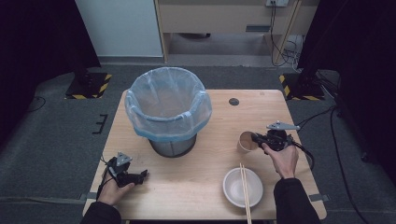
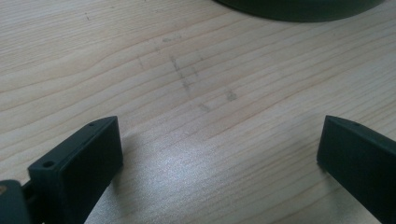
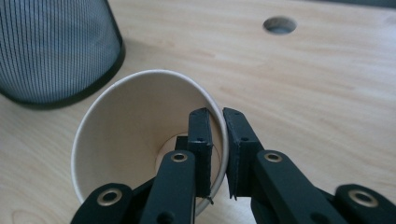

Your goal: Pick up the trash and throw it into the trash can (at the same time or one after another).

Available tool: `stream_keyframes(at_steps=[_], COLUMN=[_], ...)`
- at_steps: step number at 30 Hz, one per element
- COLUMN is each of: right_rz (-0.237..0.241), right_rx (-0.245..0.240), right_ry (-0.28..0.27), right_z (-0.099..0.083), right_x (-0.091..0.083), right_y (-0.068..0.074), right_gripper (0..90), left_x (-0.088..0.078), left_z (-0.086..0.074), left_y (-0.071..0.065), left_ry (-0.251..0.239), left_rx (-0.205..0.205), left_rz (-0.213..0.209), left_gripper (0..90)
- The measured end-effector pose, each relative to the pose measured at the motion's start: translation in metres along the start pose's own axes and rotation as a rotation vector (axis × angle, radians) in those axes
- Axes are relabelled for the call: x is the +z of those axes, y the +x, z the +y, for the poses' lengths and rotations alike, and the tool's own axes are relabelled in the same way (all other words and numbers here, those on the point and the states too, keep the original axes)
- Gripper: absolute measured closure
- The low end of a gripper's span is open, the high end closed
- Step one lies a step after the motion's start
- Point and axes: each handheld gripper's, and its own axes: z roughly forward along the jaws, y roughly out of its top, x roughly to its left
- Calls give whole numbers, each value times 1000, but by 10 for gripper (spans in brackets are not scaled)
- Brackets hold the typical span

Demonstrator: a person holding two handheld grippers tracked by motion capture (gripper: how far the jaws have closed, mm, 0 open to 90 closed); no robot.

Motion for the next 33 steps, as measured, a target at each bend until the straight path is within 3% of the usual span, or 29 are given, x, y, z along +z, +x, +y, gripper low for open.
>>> stream_keyframes(at_steps=[10,17,19,33], right_rz=[-13,11,32,68], right_rx=[23,56,81,118], right_ry=[-159,-262,-321,-534], right_z=[15,25,32,63], right_x=[-23,-37,-45,-82], right_y=[1,5,7,14], right_gripper=[826,826,826,827], left_x=[0,0,0,0], left_z=[0,0,0,0], left_y=[0,0,0,0], left_ry=[0,0,0,0], left_rx=[1,1,3,3], left_rz=[-1,-2,-3,-3], left_gripper=[0,0,0,0])
